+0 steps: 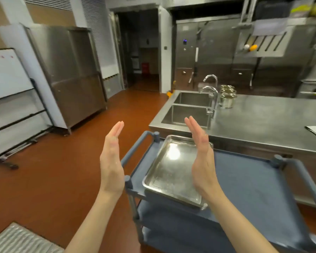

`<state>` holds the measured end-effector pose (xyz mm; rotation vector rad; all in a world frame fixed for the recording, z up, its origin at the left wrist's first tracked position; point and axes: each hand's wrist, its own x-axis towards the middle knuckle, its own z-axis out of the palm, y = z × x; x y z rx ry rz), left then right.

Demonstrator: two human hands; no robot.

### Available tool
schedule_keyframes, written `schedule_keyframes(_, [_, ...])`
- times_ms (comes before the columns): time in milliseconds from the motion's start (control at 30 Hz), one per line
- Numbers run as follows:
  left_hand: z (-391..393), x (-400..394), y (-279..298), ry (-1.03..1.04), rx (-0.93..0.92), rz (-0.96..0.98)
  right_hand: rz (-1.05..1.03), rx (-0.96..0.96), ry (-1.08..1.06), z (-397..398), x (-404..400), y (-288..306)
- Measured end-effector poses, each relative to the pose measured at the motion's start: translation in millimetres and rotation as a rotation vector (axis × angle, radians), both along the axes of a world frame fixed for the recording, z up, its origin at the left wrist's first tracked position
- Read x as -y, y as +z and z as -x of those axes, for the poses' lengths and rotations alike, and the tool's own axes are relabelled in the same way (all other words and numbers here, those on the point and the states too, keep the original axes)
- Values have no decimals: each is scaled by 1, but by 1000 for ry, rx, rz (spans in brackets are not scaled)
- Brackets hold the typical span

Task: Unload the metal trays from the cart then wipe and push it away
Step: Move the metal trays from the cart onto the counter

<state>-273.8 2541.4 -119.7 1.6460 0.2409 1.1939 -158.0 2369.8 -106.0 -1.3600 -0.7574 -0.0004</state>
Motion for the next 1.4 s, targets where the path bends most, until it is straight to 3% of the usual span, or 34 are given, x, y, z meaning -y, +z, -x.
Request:
schedule_keyframes(233, [-72,-34,-39,-172,-121,59,49,-104,-266,-38,8,-29])
schedule_keyframes(600, [-168,-60,-107,-325,-233,151,110,-247,-411,-114,6,-104])
schedule_keyframes(1033, [-240,-86,-205,-235,-589,174,334,-475,-535,-183,-8,-223])
schedule_keyframes(1400, [-253,-135,-293,85,-1053,30,825,-549,-711,-196,-4,-299])
